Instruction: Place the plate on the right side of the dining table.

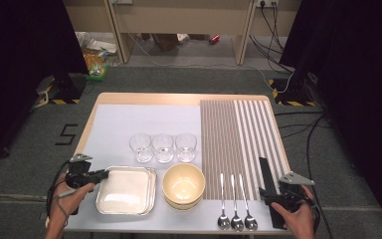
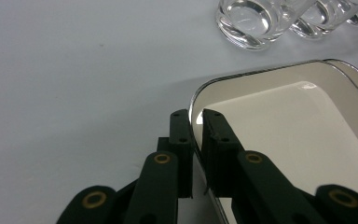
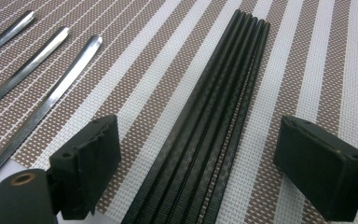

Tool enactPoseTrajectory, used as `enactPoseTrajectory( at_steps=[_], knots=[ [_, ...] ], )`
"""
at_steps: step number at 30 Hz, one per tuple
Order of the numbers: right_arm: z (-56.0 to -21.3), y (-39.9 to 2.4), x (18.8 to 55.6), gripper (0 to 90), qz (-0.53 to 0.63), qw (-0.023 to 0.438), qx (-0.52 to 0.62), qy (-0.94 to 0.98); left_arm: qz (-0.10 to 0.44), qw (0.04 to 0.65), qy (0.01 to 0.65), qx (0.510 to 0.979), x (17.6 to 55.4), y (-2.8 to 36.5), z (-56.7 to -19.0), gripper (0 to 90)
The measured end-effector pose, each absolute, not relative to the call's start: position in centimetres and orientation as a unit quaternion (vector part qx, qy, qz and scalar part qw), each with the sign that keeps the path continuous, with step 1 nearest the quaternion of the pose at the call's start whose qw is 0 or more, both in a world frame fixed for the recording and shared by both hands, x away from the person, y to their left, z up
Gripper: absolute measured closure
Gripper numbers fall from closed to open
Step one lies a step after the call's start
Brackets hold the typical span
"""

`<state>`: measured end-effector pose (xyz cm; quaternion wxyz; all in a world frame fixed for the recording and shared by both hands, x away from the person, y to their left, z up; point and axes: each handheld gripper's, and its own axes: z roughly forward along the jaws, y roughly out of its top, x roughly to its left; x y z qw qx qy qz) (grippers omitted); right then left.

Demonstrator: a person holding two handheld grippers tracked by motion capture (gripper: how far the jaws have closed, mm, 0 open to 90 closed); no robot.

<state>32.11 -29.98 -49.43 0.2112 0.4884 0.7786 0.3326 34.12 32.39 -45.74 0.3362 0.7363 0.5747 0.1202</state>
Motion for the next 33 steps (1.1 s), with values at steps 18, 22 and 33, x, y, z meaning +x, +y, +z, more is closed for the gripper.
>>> enactPoseTrajectory(
  at_steps=[18, 22, 33],
  knots=[
    [-49.4, -30.0, 32.1, 14.7, 0.333, 0.211, 0.488, 0.779, 0.094, 0.373, 0.595, 0.706, 33.9, 33.9, -46.3, 80.9],
    [-49.4, -30.0, 32.1, 14.7, 0.333, 0.212, 0.488, 0.779, 0.094, 0.372, 0.603, 0.7, 34.1, 34.1, -46.3, 84.8],
    [-49.4, -30.0, 32.1, 14.7, 0.332, 0.212, 0.488, 0.779, 0.108, 0.386, 0.598, 0.694, 34.2, 34.4, -45.7, 86.5]
  ],
)
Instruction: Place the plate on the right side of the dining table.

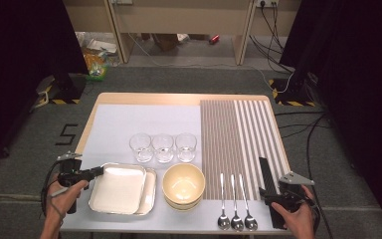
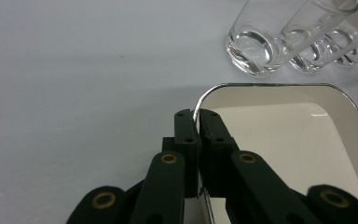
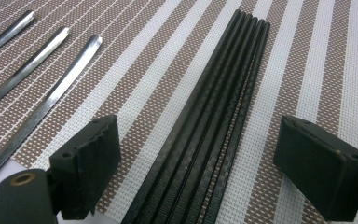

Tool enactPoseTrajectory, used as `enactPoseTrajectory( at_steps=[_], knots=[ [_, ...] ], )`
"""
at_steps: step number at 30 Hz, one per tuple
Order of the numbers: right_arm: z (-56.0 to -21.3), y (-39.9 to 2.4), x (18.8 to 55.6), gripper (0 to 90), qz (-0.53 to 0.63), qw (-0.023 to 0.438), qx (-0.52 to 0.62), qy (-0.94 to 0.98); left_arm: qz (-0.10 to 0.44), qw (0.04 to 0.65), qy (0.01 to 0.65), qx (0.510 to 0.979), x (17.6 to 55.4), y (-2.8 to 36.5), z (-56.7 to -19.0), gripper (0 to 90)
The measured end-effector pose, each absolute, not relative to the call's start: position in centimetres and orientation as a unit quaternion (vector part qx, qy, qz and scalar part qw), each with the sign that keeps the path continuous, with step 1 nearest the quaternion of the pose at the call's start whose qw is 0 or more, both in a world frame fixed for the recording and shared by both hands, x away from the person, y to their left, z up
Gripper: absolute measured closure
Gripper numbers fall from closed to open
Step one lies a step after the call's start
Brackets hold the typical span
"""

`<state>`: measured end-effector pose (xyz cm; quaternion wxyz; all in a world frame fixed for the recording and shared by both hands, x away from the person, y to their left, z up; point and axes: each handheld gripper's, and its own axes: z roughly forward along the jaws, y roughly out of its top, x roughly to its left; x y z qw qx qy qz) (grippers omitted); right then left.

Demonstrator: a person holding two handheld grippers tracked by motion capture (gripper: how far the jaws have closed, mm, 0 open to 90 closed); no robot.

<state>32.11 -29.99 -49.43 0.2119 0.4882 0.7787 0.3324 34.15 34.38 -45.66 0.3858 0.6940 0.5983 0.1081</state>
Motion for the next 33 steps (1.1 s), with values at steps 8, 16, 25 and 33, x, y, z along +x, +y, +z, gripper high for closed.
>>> enactPoseTrajectory(
  at_steps=[8, 16, 25, 33],
  knots=[
    [-49.4, -30.0, 32.1, 14.7, 0.332, 0.212, 0.489, 0.778, 0.114, 0.403, 0.59, 0.69, 34.1, 34.6, -44.5, 86.6],
    [-49.2, -30.3, 32.2, 22.6, 0.339, 0.209, 0.491, 0.775, 0.121, 0.409, 0.583, 0.692, 34.2, 34.5, -42.5, 86.6],
    [-46.0, -30.1, 32.5, 23.0, 0.378, 0.23, 0.477, 0.759, 0.129, 0.411, 0.572, 0.698, 35.0, 33.7, -40.2, 86.7],
    [-43.4, -28.1, 33.7, 24.9, 0.386, 0.234, 0.447, 0.773, 0.135, 0.421, 0.564, 0.697, 36.1, 32.9, -37.8, 86.7]
  ],
)
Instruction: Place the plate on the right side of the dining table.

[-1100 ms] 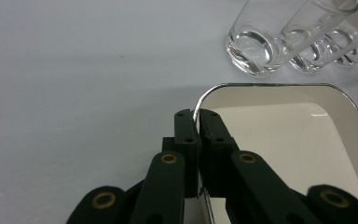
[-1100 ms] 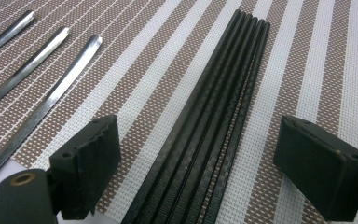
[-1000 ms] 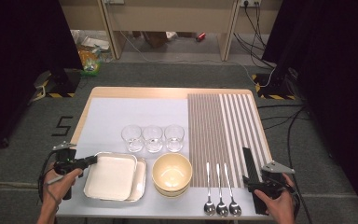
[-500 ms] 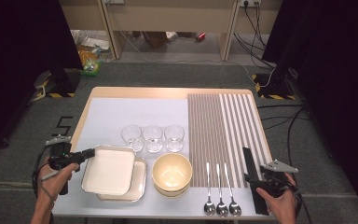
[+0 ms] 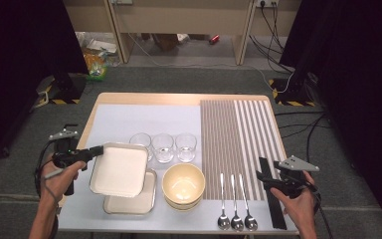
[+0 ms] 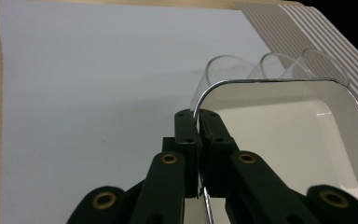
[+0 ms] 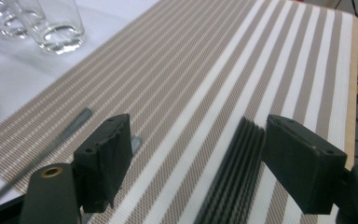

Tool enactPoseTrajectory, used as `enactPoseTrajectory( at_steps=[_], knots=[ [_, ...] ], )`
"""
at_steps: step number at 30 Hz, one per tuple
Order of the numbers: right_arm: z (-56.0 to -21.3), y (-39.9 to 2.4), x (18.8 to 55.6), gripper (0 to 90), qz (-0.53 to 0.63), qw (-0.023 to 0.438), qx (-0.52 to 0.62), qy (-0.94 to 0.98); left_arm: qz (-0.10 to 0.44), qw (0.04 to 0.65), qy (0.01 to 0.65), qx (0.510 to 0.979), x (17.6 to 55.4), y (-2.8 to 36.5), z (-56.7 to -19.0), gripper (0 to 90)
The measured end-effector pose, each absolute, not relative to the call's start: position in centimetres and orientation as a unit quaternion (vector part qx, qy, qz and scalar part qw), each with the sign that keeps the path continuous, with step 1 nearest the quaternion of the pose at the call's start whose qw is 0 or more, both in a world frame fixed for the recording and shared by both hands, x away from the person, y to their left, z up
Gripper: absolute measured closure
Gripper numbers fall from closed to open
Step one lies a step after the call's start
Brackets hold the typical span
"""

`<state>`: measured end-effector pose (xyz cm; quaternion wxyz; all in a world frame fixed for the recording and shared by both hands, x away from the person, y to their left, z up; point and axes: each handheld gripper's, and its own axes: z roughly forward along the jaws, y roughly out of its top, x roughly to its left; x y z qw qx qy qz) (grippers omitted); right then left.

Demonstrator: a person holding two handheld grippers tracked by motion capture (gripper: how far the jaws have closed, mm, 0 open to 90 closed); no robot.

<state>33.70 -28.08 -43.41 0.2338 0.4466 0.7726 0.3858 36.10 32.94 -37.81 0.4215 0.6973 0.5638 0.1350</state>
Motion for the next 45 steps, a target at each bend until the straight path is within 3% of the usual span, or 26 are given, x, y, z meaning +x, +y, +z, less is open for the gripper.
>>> enactPoseTrajectory(
  at_steps=[7, 28, 45],
  knots=[
    [-41.4, -26.5, 34.6, 25.2, 0.389, 0.241, 0.429, 0.779, 0.138, 0.426, 0.556, 0.7, 37.2, 31.6, -35.7, 86.7],
    [-37.9, -20.3, 38.0, 27.2, 0.428, 0.201, 0.389, 0.791, 0.134, 0.431, 0.548, 0.705, 41.5, 27.5, -32.4, 86.7],
    [-37.3, -20.0, 39.3, 27.3, 0.44, 0.192, 0.396, 0.783, 0.122, 0.435, 0.541, 0.709, 44.6, 23.1, -32.0, 86.7]
  ],
)
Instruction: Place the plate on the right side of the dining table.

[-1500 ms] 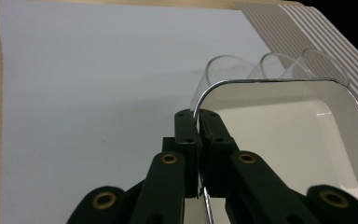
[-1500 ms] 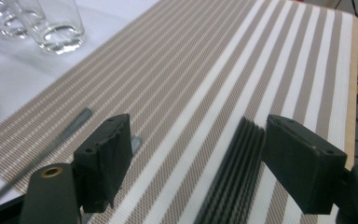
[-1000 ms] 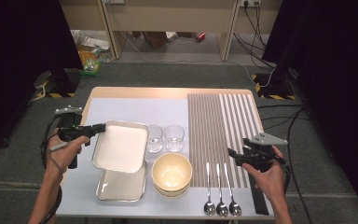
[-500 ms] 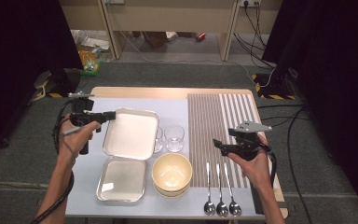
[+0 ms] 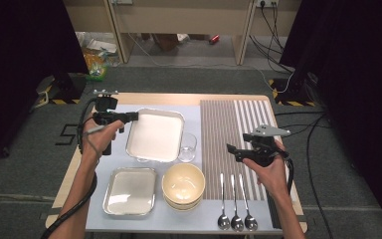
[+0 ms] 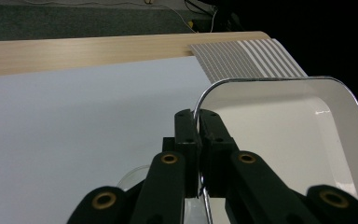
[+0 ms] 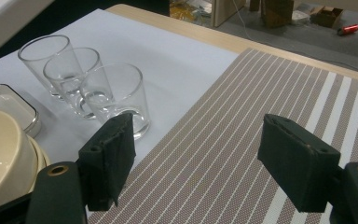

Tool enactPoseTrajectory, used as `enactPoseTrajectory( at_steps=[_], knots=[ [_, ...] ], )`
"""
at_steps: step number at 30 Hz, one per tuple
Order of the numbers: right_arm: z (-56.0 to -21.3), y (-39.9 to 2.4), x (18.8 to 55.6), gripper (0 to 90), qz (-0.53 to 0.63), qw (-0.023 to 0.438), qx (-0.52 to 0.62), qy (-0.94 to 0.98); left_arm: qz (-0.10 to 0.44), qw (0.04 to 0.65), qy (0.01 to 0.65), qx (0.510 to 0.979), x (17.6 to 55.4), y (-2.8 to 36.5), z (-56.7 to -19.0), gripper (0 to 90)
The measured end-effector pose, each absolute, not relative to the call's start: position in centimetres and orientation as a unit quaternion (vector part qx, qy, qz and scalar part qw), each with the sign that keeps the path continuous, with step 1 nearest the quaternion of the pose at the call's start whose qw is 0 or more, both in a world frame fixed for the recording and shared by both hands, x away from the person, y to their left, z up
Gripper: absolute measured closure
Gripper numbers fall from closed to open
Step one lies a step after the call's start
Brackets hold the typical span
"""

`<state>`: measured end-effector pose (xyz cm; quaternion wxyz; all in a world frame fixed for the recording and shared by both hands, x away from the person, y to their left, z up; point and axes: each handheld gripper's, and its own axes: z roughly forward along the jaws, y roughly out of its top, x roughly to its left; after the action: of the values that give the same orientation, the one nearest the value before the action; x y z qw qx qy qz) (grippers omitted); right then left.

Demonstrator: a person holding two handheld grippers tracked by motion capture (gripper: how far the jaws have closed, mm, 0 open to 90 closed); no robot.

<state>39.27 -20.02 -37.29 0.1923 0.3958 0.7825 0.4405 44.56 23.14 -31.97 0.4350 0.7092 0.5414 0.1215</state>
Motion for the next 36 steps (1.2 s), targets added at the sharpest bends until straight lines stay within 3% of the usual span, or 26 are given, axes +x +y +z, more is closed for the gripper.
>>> enactPoseTrajectory(
  at_steps=[25, 36],
  knots=[
    [-35.8, -18.5, 40.0, 28.6, 0.47, 0.172, 0.389, 0.773, 0.096, 0.434, 0.524, 0.727, 47.3, 16.4, -32.3, 86.7],
    [-35.5, -18.6, 40.2, 29.4, 0.493, 0.143, 0.396, 0.761, 0.084, 0.438, 0.516, 0.731, 47.9, 13.5, -32.8, 86.7]
  ],
)
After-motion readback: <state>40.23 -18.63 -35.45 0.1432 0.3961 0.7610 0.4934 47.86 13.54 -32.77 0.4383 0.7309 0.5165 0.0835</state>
